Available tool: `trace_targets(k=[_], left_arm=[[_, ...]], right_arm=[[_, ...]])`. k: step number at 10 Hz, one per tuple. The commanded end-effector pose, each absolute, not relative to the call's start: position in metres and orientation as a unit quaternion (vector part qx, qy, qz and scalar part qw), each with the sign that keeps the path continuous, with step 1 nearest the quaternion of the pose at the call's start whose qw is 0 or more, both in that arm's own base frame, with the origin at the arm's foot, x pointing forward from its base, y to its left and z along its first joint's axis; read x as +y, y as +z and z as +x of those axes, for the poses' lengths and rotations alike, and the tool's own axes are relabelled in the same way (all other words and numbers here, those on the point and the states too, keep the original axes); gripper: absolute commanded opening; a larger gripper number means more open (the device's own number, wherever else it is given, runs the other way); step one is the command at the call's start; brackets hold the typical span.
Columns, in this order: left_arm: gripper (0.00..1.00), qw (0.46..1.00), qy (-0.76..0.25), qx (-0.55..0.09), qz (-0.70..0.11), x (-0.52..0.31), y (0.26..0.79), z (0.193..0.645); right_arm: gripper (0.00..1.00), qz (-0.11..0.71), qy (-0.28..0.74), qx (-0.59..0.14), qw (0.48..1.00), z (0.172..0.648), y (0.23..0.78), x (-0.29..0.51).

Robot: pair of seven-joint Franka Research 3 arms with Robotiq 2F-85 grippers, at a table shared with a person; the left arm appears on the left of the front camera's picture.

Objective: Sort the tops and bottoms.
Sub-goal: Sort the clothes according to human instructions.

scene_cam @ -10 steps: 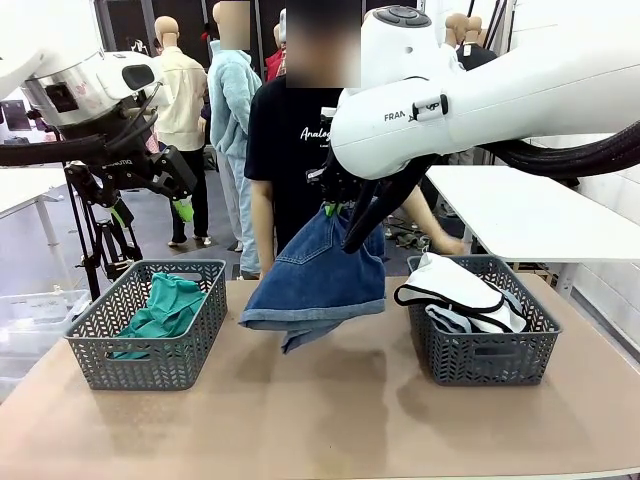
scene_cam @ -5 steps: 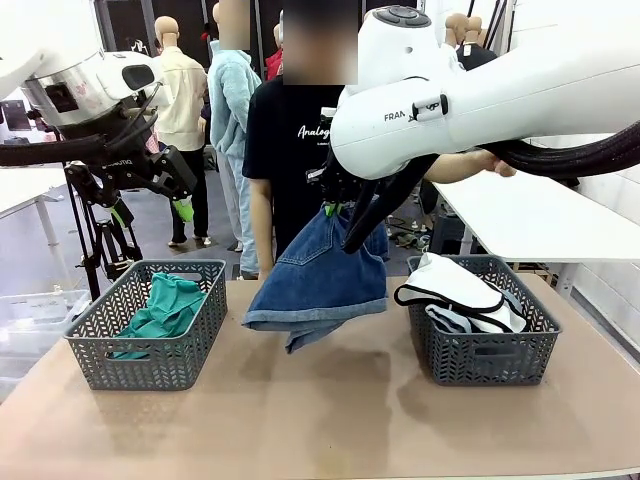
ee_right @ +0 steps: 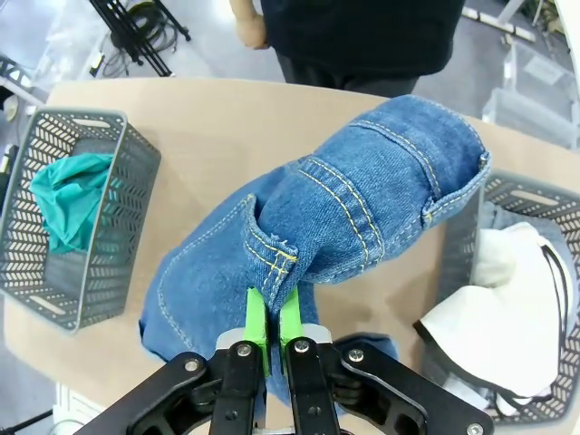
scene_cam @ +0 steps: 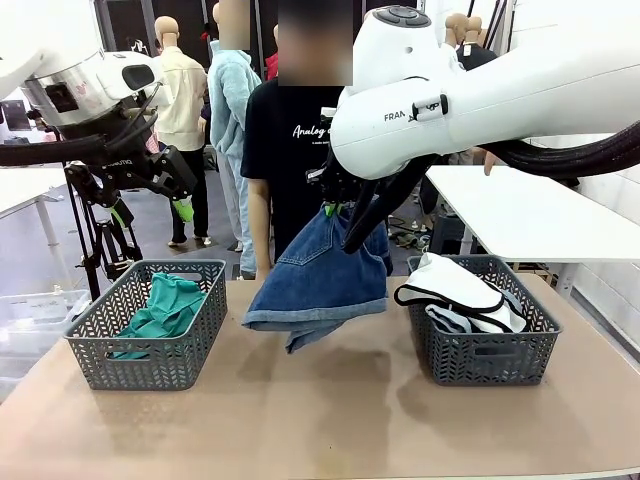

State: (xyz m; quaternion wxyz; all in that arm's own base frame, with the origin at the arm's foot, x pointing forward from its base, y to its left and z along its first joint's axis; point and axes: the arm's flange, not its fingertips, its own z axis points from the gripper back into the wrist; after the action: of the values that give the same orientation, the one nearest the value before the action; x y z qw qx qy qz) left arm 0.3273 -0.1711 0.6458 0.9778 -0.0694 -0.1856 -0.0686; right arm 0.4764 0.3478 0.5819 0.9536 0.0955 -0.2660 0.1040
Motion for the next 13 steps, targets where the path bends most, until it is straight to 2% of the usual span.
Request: trace_targets(k=[1, 13], left_arm=[[1.0, 0.977, -0.073, -0.184, -0.076, -0.1685, 0.646, 0.3276], [1.0, 0.977, -0.073, -0.184, -0.076, -0.1685, 0.646, 0.3276]], right_arm=[[0.0, 0.089, 0.1, -0.275, 0.952, 0.475, 0.5863, 0.3474], [0.0, 0.089, 0.1, -0.275, 0.952, 0.475, 0.5863, 0.3474]])
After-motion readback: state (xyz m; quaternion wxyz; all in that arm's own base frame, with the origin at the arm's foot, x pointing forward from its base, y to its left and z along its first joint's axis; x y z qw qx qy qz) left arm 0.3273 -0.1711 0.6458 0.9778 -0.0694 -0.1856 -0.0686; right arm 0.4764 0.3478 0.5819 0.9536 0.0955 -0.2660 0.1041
